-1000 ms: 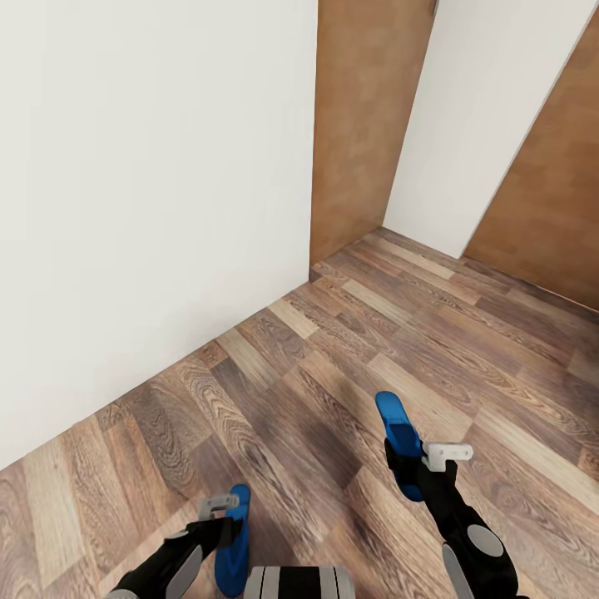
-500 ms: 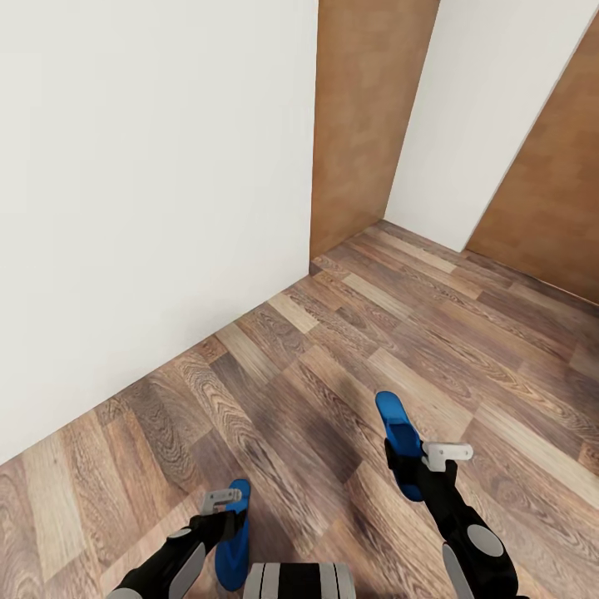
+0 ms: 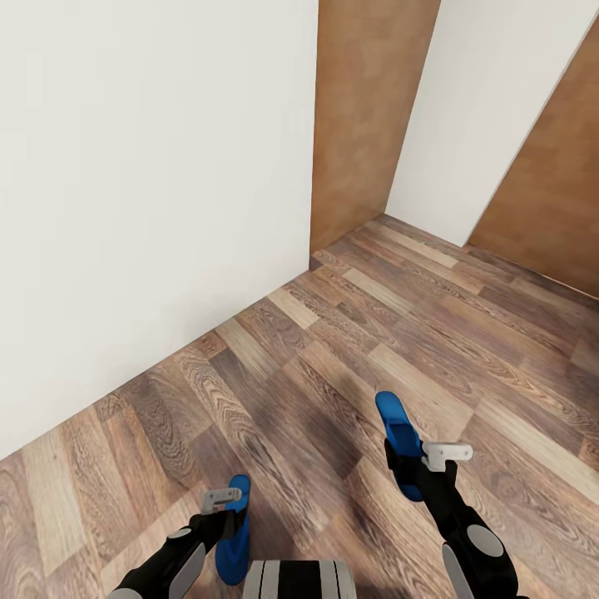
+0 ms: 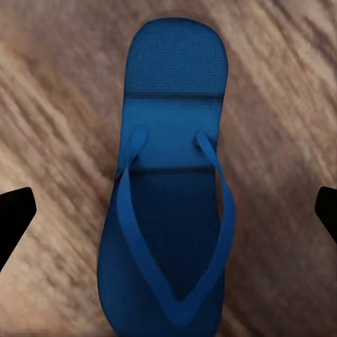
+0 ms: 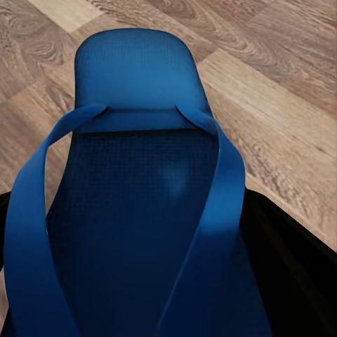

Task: In the bedroom, move the book from the bed onto either nightstand, and place the two sandals side by side next to the bed.

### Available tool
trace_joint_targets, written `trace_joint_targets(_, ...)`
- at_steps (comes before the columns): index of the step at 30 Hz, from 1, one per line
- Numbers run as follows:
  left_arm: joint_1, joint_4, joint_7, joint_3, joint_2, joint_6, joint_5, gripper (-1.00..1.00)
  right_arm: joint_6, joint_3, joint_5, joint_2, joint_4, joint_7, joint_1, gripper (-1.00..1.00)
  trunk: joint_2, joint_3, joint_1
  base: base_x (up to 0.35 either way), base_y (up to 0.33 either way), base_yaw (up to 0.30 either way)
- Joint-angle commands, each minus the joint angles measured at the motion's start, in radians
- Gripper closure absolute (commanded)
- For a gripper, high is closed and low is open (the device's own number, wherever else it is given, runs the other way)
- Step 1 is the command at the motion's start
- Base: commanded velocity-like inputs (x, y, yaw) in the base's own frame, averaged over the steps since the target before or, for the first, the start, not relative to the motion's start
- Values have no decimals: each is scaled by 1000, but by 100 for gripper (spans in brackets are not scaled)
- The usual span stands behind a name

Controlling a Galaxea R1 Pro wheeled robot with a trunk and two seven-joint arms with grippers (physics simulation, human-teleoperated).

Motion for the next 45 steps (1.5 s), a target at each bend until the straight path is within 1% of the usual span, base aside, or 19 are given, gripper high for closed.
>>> trace_joint_targets(1,0,-2,1,-4,1,4,7,-100,5,3,-8,-1,-1,-8,0,100,0,-1,0,0,0,0)
trace_joint_targets(5,0,-2,1,-4,1,4,7,-100,5,3,-8,-1,-1,-8,0,100,0,-1,0,0,0,0)
trace_joint_targets(11,0,-3,1,-4,1,4,7,-100,5,3,-8,-1,-1,-8,0,100,-2,-24,3,0,0,0)
trace_joint_targets(30,-1,-6,5,-4,2,4,7,-100,5,4,-7,0,-1,-8,0,100,-2,-24,3,0,0,0)
trace_joint_targets(32,-2,-11,12,-4,2,5,8,-100,5,4,-7,0,-1,-8,-1,100,-2,-24,3,0,0,0)
trace_joint_targets(38,-2,-55,62,-4,5,9,8,-100,5,4,-7,0,-1,-9,-1,100,-2,-24,3,0,0,0)
trace_joint_targets(45,-1,-68,84,-2,4,6,7,-100,5,4,-7,0,-1,-9,-1,100,-3,-51,6,0,0,0)
